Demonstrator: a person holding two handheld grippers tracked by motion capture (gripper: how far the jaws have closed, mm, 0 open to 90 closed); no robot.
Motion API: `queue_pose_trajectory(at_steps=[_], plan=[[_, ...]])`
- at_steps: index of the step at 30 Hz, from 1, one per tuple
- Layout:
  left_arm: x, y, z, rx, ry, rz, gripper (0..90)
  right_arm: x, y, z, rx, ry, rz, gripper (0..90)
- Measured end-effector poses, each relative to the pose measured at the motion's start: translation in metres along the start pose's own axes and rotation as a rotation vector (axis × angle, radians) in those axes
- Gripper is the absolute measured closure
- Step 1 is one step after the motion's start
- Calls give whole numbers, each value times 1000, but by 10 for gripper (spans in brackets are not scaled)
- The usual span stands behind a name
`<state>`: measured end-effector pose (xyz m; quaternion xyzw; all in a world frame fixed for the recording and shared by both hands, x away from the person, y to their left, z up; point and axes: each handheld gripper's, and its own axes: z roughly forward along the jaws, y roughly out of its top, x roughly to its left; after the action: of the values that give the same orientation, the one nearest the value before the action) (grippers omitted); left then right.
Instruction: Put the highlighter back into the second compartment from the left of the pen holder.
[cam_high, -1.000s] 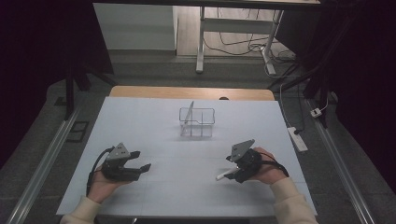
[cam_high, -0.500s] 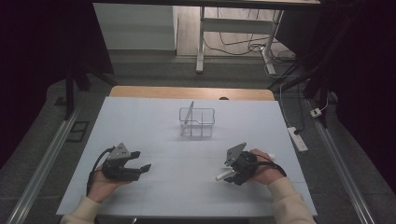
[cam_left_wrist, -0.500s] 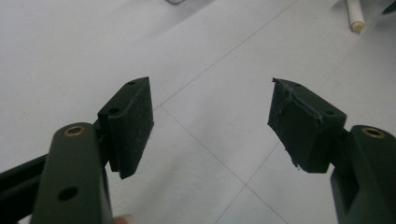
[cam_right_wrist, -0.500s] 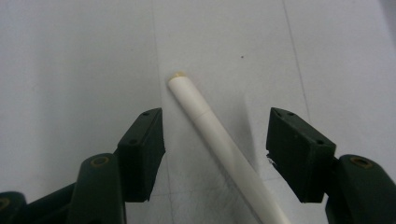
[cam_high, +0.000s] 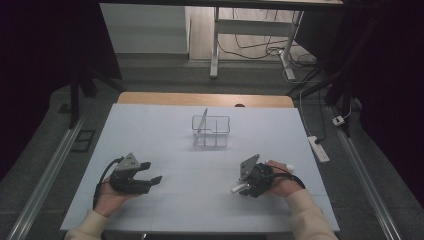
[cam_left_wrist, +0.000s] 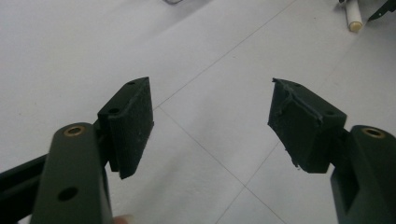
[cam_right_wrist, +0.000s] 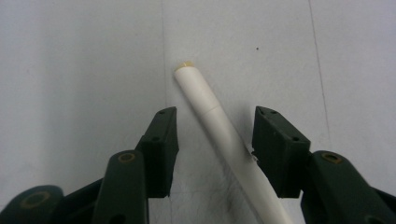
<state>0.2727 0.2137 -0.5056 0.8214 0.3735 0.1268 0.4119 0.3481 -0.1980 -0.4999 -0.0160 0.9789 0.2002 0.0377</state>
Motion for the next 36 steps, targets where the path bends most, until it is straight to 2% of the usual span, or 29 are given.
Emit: queue_pose_trajectory(at_steps=[4, 10, 15, 22, 25, 28, 34, 36], plan=[[0, 0, 0, 1, -3, 0, 308, -1, -1, 0, -1, 26, 14, 572], [-1, 0, 1, 7, -4, 5, 308, 0, -1, 1, -2, 59, 1, 675], [-1, 0, 2, 9, -4, 5, 308, 2, -1, 0, -3, 83, -34, 777], [0, 0, 1, 6, -2, 3, 308, 5, 1, -1, 5, 62, -47, 783], [0, 0, 1, 8, -2, 3, 308, 5, 1, -2, -8, 54, -33, 784], [0, 0, 1, 6, -1, 3, 308, 4, 3, -6, -16, 23, -15, 784], [0, 0, 0, 4, -2, 1, 308, 2, 4, -17, -77, -3, 24, 784], [1, 0, 0, 4, -1, 0, 308, 2, 5, -19, -79, -25, 35, 785]])
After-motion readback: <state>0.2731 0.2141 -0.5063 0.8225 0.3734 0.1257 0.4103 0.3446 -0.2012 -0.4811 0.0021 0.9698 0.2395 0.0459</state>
